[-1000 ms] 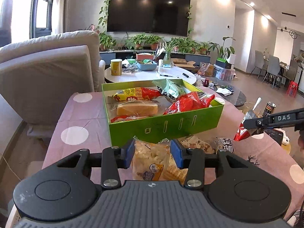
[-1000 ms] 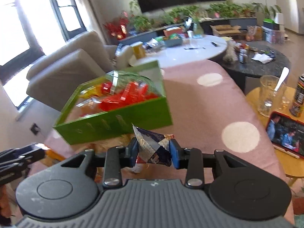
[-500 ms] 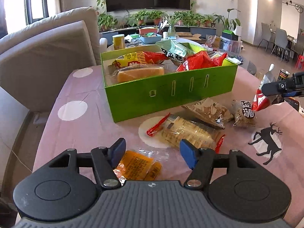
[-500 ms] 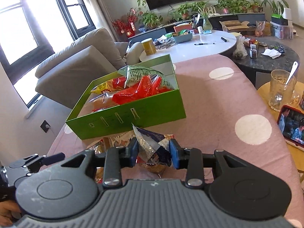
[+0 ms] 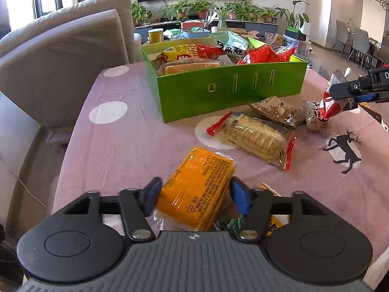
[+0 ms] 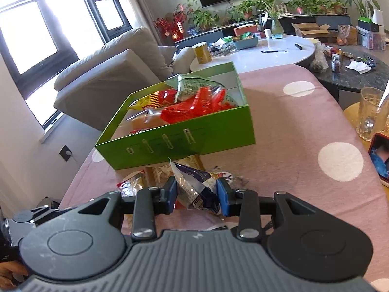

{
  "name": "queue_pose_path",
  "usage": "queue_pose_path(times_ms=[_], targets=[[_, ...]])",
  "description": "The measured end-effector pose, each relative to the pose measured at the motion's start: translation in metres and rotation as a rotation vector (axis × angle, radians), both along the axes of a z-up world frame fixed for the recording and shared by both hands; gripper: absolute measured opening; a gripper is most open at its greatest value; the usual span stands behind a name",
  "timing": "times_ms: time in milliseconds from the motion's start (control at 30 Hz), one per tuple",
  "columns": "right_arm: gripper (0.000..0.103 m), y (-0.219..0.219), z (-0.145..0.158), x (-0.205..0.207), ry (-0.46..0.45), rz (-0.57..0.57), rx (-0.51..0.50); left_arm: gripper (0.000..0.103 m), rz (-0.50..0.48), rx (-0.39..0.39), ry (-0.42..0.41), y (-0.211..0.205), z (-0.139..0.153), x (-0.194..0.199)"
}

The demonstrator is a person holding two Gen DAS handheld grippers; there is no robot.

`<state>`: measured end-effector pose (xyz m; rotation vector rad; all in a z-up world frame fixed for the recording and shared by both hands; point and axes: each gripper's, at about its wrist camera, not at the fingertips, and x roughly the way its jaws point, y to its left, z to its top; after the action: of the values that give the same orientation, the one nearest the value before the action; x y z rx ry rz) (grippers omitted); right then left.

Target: Organize snacks

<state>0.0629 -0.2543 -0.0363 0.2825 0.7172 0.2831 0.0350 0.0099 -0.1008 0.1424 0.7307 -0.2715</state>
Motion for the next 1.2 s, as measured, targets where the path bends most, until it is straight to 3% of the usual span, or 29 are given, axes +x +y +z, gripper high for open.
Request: queue_pose_path(times_ms=[267,833,1200], targets=[[0.041,0.014,0.006,-0.001,-0.011,0.04,-0.018,0.05,0.027,-0.079,-0.033,0.004,0.016,-0.001],[0.041,0.032,0.025,0.005,-0.065,0.098,-0.022,0.05,-0.035,-0.122,-0.157,-0.019,0.067,0.016],[0.041,0.039,0.045,0.038,-0.09,0.14,0.017,0.047,-0.014,-0.133,-0.191,-0.028,0.085,0.048]])
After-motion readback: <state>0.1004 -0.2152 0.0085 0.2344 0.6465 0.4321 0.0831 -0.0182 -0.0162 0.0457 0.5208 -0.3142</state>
